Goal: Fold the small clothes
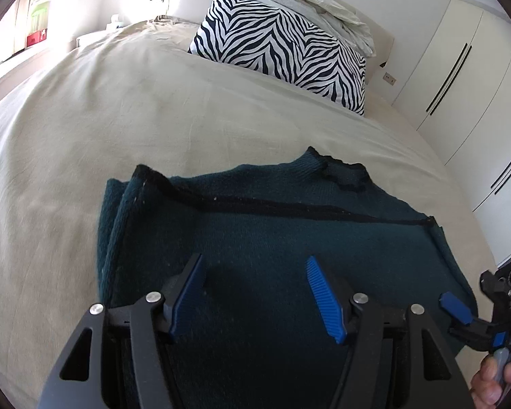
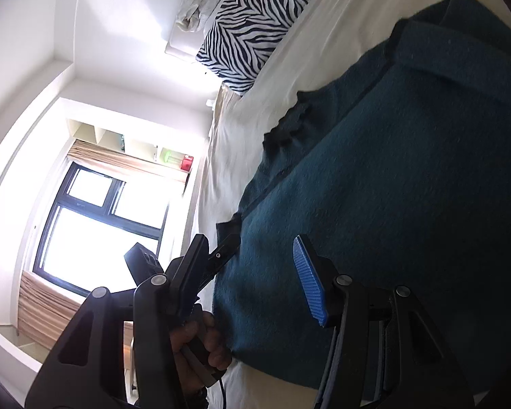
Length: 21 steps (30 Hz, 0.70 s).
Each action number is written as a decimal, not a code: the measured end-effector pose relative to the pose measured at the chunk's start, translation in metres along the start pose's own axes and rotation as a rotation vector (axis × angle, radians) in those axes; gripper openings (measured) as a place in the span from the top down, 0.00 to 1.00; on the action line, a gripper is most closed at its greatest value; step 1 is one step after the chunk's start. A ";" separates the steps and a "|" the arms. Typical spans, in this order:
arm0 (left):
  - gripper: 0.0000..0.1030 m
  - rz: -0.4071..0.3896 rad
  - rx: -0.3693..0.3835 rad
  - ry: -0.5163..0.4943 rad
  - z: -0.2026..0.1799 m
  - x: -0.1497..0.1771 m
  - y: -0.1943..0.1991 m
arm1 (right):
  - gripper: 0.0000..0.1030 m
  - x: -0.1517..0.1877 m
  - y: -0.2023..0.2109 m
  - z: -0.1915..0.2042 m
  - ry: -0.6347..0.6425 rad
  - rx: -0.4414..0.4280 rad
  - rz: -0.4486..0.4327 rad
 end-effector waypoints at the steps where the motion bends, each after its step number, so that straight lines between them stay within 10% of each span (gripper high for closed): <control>1: 0.37 -0.011 0.012 0.011 -0.002 0.010 0.015 | 0.50 0.018 -0.008 0.007 -0.004 -0.025 0.029; 9: 0.39 0.034 0.014 -0.030 0.005 0.089 0.035 | 0.52 0.059 0.003 -0.016 -0.019 0.018 0.049; 18: 0.44 0.036 0.041 0.015 0.033 0.079 0.047 | 0.52 -0.015 0.148 -0.113 -0.131 0.223 -0.279; 21: 0.43 0.030 0.036 0.002 0.033 0.080 0.046 | 0.49 -0.033 0.202 -0.138 -0.167 0.409 -0.384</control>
Point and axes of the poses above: each gripper's, at about its wrist camera, not at the fingertips, and y roughly against the way its jaws point, z to its left, x to its underside, the point moved 10 cm from there along -y, roughly the way its jaws point, and after that the axes turned 12 degrees about y, right-handed, at the moved point
